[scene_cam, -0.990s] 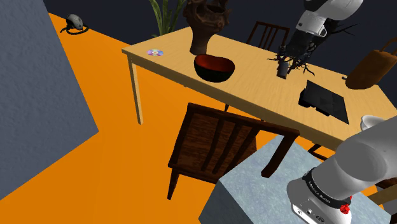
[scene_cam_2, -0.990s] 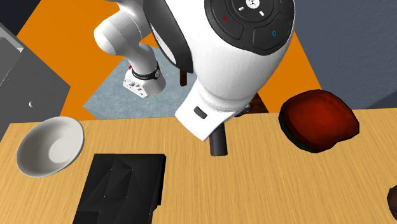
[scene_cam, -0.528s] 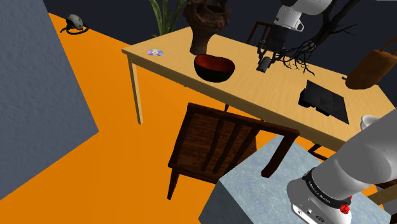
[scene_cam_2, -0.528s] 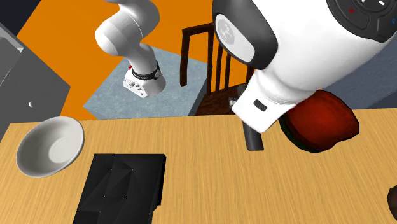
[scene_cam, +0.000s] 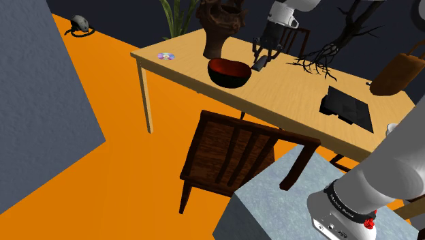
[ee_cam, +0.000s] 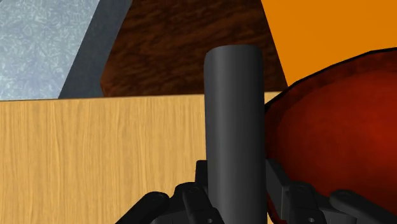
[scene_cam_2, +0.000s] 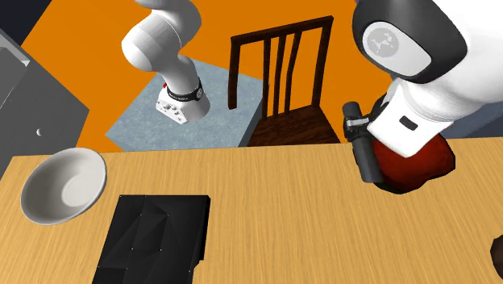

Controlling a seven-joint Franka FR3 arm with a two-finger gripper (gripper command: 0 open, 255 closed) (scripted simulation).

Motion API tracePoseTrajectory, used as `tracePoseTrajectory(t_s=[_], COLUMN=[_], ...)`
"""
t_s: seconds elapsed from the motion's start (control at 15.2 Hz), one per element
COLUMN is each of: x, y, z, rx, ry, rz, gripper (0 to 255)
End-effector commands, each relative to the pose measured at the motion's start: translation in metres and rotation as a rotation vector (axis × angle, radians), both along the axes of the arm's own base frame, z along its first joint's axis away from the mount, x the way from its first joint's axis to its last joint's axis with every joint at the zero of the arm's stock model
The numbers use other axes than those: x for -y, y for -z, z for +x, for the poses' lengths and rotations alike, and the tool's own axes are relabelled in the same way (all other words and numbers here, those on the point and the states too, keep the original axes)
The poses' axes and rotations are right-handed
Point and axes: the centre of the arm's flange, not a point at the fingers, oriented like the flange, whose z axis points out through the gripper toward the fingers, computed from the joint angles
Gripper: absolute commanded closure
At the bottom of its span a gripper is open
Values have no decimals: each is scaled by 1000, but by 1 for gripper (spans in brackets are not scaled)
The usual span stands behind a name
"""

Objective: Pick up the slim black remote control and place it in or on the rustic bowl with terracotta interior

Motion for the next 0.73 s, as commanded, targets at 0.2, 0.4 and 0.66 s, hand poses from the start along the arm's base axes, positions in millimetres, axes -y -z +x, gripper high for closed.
tracePoseTrajectory(t_s=[0.2, 0.4, 0.66], x=[-34, -54, -71], y=[2, 3, 9], z=[58, 92, 121], rx=[1, 1, 1], ry=[1, 1, 1], rz=[0, 0, 0], gripper=[255, 255, 255])
